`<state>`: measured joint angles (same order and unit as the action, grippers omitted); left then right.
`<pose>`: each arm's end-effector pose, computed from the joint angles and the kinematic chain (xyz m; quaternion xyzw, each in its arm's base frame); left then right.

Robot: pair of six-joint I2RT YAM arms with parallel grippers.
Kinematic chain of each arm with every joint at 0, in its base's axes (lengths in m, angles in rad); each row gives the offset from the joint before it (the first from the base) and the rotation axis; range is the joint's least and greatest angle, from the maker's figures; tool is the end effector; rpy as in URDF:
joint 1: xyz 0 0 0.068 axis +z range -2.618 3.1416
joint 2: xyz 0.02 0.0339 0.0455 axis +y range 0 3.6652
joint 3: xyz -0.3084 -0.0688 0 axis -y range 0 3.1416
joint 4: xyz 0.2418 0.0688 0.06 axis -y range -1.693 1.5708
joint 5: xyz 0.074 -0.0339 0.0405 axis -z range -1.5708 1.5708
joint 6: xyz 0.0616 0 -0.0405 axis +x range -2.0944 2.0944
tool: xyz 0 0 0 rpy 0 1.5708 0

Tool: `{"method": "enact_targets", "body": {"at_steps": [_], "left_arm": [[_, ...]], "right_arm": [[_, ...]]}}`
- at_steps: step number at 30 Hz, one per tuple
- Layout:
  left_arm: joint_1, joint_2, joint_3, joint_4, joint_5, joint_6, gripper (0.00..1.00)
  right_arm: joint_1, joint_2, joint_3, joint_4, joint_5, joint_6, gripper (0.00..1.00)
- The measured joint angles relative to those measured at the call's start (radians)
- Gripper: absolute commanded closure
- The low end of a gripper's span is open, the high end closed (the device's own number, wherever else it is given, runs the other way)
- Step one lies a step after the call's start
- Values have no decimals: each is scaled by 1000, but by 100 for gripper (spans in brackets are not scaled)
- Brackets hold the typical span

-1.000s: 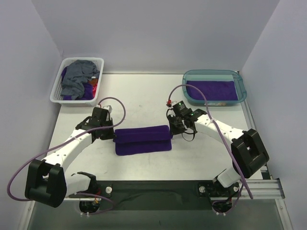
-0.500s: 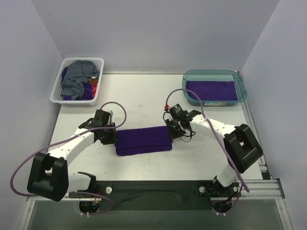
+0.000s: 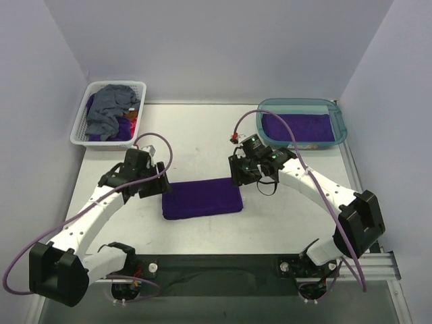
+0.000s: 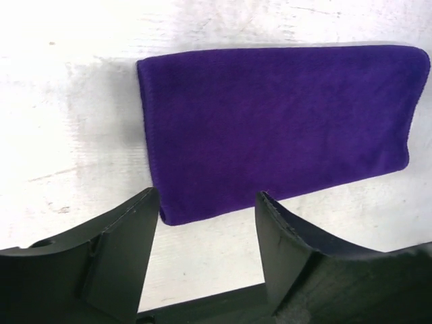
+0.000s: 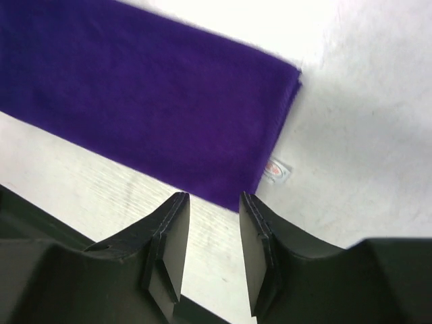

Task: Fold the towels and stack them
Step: Fold the towel

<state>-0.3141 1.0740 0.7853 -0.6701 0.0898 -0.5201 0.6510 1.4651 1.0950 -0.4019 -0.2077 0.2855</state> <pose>0.1882 -0.0669 0.2625 -0.0845 0.9489 -0.1610 0.2578 0.2555 0.2106 0.2950 -0.2062 0.8937 0.2598 0.3020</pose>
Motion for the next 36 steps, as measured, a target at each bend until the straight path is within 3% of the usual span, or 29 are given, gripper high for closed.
{"method": "enact_targets", "body": {"at_steps": [6,11,22,31,36], "left_arm": [[-79,200,138,27,-14,-23,39],[-135,306,129,47,-15,-38,42],[-171,154,-184,63,0,-127,42],[-171,42,-198,60,-2,-150,23],[-171,-5,-97,46,-40,-149,27]], "right_arm": [[8,95,92,27,9,34,72],[25,183,78,45,7,56,75],[61,144,-205,85,-21,107,76],[60,26,-236,108,-17,123,73],[51,-41,-204,161,-16,139,64]]}}
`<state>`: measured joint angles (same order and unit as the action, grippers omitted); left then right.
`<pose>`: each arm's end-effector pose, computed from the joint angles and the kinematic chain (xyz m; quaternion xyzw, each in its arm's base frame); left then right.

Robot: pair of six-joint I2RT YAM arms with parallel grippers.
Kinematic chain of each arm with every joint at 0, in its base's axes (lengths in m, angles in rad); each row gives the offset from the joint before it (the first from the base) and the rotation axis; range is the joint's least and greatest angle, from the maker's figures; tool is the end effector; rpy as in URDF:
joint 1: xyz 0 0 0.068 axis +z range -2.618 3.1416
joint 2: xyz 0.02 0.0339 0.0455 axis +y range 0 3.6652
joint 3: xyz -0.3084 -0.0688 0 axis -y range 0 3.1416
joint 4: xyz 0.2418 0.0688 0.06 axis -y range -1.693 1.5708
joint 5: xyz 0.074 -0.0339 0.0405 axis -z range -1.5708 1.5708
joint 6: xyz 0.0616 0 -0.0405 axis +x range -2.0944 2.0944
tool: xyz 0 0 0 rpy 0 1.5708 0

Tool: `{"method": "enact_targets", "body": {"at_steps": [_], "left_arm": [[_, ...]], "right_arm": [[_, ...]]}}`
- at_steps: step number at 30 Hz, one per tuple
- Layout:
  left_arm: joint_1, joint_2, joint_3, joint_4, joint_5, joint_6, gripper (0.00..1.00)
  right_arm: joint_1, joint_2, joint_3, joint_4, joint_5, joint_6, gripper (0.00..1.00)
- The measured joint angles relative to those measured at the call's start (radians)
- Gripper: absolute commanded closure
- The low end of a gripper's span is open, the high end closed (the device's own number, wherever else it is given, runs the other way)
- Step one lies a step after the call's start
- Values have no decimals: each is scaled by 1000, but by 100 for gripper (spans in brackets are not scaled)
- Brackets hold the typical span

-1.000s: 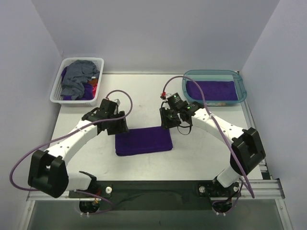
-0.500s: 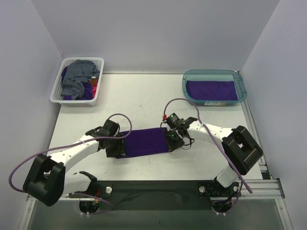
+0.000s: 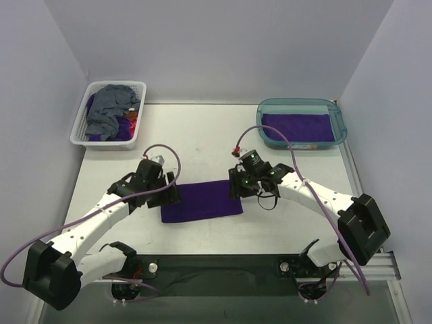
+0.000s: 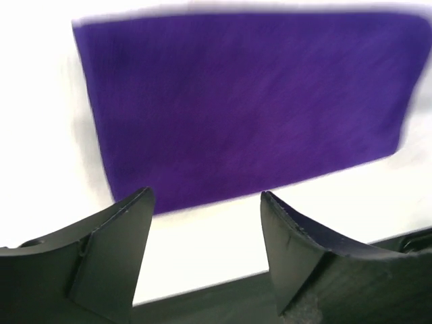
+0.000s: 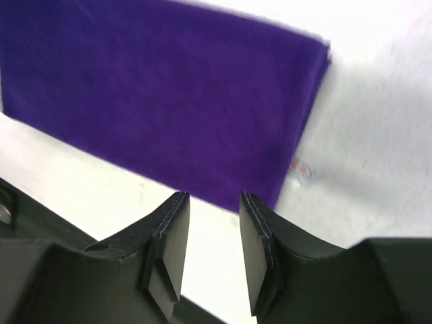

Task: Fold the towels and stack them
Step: Fold the towel

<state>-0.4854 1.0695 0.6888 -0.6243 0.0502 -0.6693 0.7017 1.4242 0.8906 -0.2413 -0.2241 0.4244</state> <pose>0.1677 -0.0920 0.2354 -0.0812 0.9565 -0.1725 0.2207 0.2275 0.2102 0.2535 -0.1695 0.9013 0.2927 0.2706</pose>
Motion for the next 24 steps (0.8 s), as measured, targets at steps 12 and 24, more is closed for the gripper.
{"method": "enact_targets", "body": {"at_steps": [12,24], "left_arm": [[129,257,64,219,-35,5,44],[193,496,142,346,-2,0,44]], "right_arm": [[-120,177,38,294,-63,108,70],[-259,425,130,406,-134,135,73]]}}
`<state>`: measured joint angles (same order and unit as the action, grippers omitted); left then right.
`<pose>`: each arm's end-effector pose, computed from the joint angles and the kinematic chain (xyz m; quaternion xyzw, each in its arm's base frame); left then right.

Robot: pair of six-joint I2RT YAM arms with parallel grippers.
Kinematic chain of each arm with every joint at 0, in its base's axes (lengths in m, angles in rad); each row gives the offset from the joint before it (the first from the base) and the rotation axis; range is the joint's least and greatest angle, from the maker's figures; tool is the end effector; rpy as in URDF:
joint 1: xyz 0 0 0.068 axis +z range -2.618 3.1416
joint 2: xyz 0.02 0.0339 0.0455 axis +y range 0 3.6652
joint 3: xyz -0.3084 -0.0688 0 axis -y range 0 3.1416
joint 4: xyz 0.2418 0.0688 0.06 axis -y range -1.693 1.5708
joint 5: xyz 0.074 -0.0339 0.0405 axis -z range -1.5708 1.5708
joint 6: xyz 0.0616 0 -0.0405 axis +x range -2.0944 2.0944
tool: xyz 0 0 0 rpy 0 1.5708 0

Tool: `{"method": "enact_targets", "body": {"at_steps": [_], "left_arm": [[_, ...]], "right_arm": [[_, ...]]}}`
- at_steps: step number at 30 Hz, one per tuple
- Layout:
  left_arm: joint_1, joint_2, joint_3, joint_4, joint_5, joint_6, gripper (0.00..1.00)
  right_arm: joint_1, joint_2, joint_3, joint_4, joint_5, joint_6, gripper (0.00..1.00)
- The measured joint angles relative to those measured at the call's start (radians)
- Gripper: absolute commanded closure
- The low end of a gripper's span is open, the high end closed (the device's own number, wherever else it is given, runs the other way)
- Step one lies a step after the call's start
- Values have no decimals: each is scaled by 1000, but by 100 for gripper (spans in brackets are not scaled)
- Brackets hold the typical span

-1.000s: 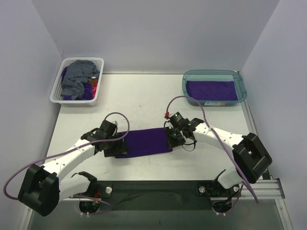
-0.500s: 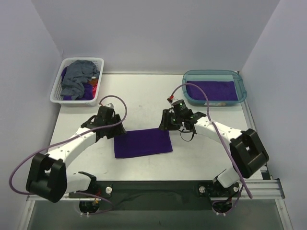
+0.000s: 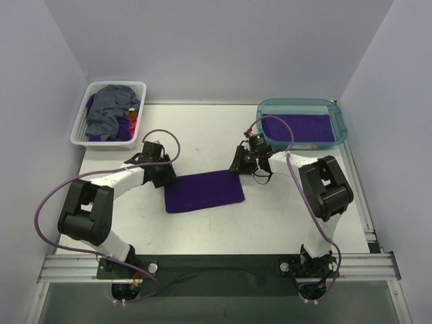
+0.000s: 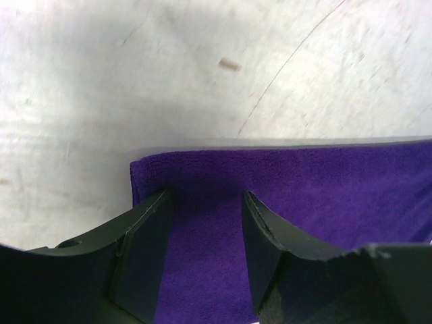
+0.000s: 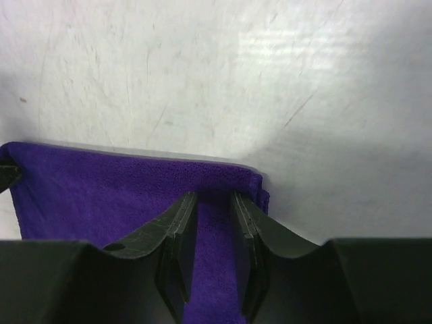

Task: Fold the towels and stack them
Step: Fold the towel

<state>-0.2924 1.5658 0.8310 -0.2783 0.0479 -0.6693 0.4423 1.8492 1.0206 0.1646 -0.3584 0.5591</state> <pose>0.2958 -0.0921 0.1893 -0.1736 0.9453 -0.1477 0.2333 0.3668 0.1976 0.1912 -0.0263 0.8876 0.3475 0.3012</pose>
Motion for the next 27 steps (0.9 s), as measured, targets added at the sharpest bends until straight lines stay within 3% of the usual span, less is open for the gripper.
{"method": "enact_targets", "body": {"at_steps": [4,7,8,12,15,19,27], "left_arm": [[1,32,54,11,3,0,39],[1,17,67,14,7,-2,29],[1,3,67,13,11,-7,26],[-14,-136,23,50,29,-41,21],[-59,-278,-59,102,42,-83,21],[-148,-418,-207,171,61,-146,35],[-195,-454,-489,263,54,-250,49]], "right_arm": [[-36,22,53,-6,3,-16,71],[-48,16,77,-9,3,-20,54],[-49,6,76,-6,2,-15,40],[-37,-98,-17,76,-22,51,19],[1,-193,-127,178,-36,121,14],[102,-241,-245,339,-53,205,13],[236,-208,-401,615,-83,303,13]]}}
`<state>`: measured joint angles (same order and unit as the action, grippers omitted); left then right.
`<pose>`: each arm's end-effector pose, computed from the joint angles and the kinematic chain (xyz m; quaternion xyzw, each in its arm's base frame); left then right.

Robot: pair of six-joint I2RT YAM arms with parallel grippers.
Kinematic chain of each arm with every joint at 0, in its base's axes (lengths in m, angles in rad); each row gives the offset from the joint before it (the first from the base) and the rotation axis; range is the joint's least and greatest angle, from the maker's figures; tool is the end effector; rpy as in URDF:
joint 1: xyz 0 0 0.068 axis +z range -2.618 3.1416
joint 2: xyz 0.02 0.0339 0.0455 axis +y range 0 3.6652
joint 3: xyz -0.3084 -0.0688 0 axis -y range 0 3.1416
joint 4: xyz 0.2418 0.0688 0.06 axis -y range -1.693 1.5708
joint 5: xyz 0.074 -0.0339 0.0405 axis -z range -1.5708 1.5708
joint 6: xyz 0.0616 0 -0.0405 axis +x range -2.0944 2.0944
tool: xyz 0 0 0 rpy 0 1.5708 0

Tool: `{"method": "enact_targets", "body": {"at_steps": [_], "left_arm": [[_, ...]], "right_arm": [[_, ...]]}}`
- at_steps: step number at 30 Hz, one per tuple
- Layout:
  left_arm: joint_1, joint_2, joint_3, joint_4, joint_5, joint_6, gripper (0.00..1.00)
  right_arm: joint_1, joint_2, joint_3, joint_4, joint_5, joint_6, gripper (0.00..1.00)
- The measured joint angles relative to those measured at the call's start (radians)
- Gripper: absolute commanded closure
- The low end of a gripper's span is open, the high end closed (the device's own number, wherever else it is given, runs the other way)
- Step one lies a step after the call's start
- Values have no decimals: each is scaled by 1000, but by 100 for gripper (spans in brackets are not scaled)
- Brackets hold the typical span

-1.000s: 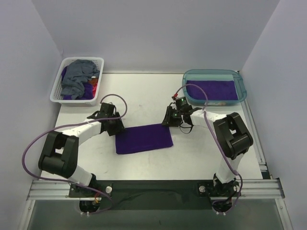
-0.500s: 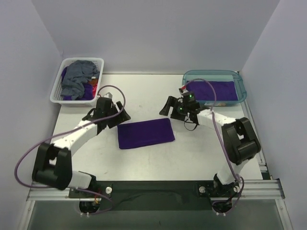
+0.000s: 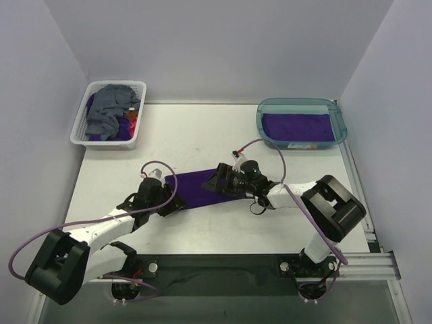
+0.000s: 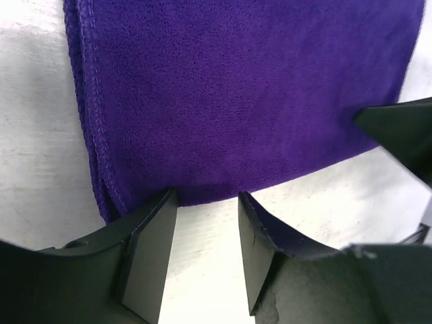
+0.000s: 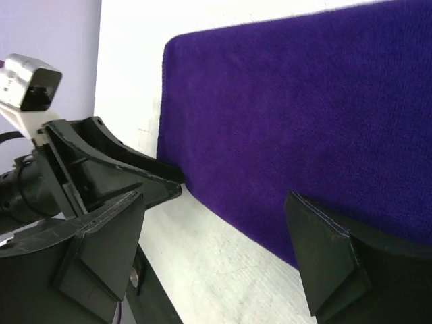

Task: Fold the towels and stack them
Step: Fold the towel

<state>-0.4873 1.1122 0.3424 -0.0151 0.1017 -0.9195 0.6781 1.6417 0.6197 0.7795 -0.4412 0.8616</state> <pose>0.1690 -0.0966 0.1692 -0.1788 0.9053 -0.2832 0.2613 0.2522 0.2370 0.2150 -0.0639 0.7775 0.5423 0.3119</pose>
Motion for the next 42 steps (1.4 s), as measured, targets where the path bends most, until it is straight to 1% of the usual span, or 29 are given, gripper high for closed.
{"method": "enact_targets", "body": {"at_steps": [4,5,10,14,17,19,22,25,26,27,30,33,35,38,42], "left_arm": [[-2,3,-40,87,-10,-43,53],[-2,1,-53,106,-13,-56,54],[-2,-69,-130,159,-35,-129,57],[-2,-159,-164,98,-70,-156,61],[-2,-220,-172,31,-105,-169,62],[-2,-249,-172,-7,-121,-171,62],[-2,-276,-170,-47,-129,-169,58],[-2,-287,-139,-98,-129,-157,49],[-2,-288,-122,-114,-129,-148,47],[-2,-286,-98,-124,-130,-139,42],[-2,-260,-2,-132,-131,-109,36],[-2,-164,125,-92,-127,-68,35],[-1,-70,203,-36,-126,-39,35],[6,90,302,49,-122,-5,35],[23,280,383,151,-107,19,36]], "right_arm": [[3,74,-74,165,1,47,13],[3,90,-104,234,2,62,13],[-40,93,-253,484,5,116,13],[-135,93,-362,633,-17,165,12],[-207,98,-404,695,-32,191,8],[-232,106,-410,719,-40,205,7],[-248,107,-410,723,-50,219,3],[-253,91,-399,695,-66,219,2],[-253,79,-392,673,-68,214,2],[-253,63,-385,648,-69,208,1],[-253,-9,-360,555,-68,177,0],[-253,-84,-290,425,-69,129,0],[-256,-97,-211,361,-72,95,0],[-275,-79,-104,319,-76,68,0],[-308,13,-18,316,-77,56,0]]}}
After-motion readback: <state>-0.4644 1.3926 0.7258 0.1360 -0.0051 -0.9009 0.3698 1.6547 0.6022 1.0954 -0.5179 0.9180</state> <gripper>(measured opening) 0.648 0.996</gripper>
